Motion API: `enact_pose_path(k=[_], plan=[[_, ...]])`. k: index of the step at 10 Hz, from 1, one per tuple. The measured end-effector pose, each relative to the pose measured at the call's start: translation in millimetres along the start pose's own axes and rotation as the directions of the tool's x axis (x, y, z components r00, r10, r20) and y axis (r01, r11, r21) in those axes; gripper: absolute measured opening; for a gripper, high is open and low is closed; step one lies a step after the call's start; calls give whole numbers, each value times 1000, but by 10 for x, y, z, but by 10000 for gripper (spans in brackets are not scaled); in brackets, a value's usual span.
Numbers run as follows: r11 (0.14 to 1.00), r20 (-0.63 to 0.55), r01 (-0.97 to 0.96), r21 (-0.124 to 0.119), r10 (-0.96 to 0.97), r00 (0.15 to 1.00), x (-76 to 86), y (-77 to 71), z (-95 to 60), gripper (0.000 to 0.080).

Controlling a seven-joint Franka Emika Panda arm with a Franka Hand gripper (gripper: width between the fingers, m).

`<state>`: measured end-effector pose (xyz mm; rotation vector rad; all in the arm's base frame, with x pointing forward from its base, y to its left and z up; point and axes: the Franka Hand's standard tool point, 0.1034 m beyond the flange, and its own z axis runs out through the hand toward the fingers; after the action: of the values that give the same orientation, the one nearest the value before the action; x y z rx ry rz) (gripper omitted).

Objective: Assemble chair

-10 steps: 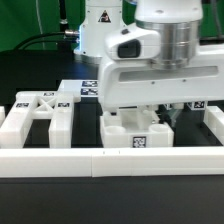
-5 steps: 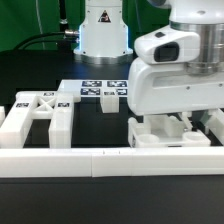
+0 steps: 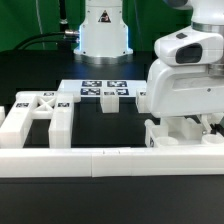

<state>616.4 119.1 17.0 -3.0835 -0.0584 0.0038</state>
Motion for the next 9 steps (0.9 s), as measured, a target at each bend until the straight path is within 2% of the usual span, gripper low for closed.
enact_pose_path(k=[2, 3, 4, 5, 6, 7, 8, 9], plan=[[1000, -2, 1, 2, -1, 1000, 12, 9, -36, 31], [1000, -11, 5, 3, -5, 1000, 42, 29, -147, 88], [1000, -23, 10, 4, -10, 1000, 59, 12, -289, 279], [1000, -26, 11, 6, -11, 1000, 33, -10, -424, 426], [999, -30, 37, 7, -37, 999, -3, 20, -574, 426], [998, -36, 66, 7, -66, 997, -110, 123, -728, 591], [995, -36, 96, 1, -96, 995, -300, 279, -744, 591], [993, -28, 117, -9, -117, 993, -503, 458, -705, 640]])
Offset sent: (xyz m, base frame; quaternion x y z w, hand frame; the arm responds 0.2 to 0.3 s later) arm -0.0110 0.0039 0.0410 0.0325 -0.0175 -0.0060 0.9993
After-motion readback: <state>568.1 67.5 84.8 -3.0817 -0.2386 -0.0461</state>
